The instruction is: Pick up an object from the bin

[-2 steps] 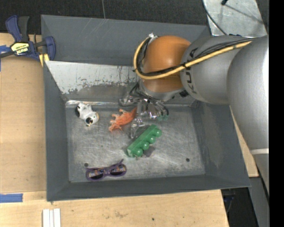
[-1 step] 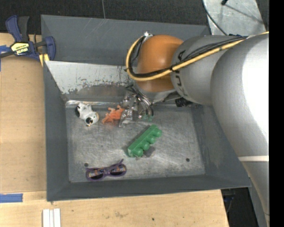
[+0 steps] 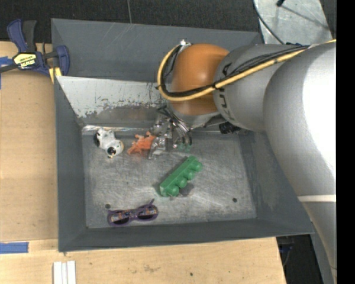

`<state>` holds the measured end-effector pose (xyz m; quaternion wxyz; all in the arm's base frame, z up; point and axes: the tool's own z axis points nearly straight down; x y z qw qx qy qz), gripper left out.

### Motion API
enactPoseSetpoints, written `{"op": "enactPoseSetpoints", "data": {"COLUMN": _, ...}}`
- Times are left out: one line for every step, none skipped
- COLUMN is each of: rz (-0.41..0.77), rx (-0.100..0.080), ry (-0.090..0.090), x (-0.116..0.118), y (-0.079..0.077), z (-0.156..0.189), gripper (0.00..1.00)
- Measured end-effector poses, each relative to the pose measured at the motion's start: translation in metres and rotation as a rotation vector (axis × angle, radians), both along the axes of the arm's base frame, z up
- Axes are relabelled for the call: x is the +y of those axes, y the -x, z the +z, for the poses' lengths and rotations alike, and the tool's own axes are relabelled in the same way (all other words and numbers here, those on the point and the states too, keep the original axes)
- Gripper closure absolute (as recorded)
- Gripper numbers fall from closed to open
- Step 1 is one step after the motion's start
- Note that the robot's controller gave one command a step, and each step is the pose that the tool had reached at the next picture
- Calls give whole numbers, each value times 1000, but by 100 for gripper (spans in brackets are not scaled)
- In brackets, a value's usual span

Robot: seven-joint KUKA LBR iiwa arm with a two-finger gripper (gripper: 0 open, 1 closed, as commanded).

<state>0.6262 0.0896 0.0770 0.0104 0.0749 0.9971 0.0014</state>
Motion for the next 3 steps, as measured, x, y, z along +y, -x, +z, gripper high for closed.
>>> {"op": "enactPoseSetpoints", "data": {"rz": 0, "rx": 8, "ry": 1, "x": 0, "y": 2, "z": 4, "gripper": 100}}
{"op": "enactPoseSetpoints", "data": {"rz": 0, "rx": 21, "ry": 2, "x": 0, "y": 5, "z": 19, "gripper": 100}}
{"op": "enactPoseSetpoints", "data": {"rz": 0, "rx": 20, "ry": 1, "x": 0, "y": 4, "z": 36, "gripper": 100}}
